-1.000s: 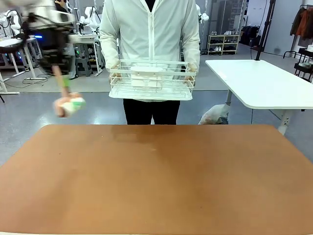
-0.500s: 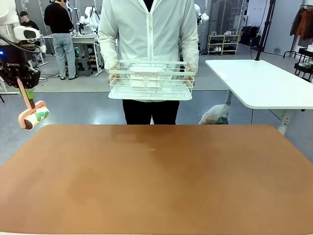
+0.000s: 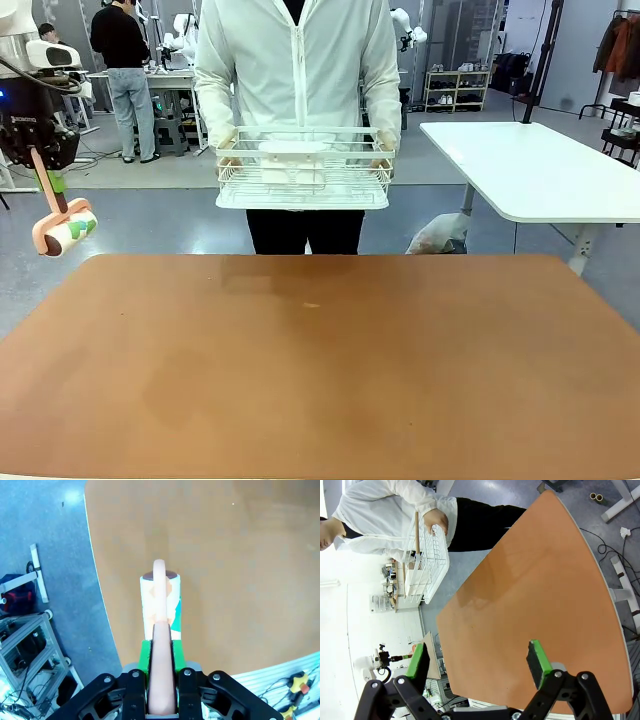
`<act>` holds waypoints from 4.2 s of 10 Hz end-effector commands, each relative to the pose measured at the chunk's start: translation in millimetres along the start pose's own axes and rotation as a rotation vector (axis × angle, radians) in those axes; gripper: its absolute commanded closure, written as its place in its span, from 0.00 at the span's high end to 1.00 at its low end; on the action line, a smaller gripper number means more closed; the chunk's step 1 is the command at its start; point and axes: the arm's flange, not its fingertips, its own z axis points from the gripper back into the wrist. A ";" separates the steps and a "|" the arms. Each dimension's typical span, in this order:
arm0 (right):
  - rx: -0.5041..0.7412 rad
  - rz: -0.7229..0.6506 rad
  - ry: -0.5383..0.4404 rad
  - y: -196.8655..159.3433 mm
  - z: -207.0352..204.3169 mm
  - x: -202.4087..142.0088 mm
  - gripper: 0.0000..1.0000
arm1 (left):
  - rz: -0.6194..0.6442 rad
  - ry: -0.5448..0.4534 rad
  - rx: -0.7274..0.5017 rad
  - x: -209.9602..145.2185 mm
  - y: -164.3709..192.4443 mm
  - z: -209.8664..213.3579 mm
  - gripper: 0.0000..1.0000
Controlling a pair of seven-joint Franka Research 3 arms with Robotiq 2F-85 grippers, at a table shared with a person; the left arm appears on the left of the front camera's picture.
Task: Clean the table.
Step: Place the Lint Roller down when the Dish drying rack is positioned in the middle of the table.
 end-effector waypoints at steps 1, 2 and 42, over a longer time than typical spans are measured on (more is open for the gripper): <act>0.018 0.019 -0.004 0.7 1.5 0.7 1.00 | -0.013 0.014 0.000 1.8 4.0 3.7 0.21; 0.018 0.019 -0.004 0.7 1.5 0.7 1.00 | -0.013 0.014 0.000 1.8 4.0 3.7 0.21; 0.018 0.019 -0.004 0.7 1.5 0.7 1.00 | 1.742 -0.239 -0.168 123.1 -19.4 -73.6 0.21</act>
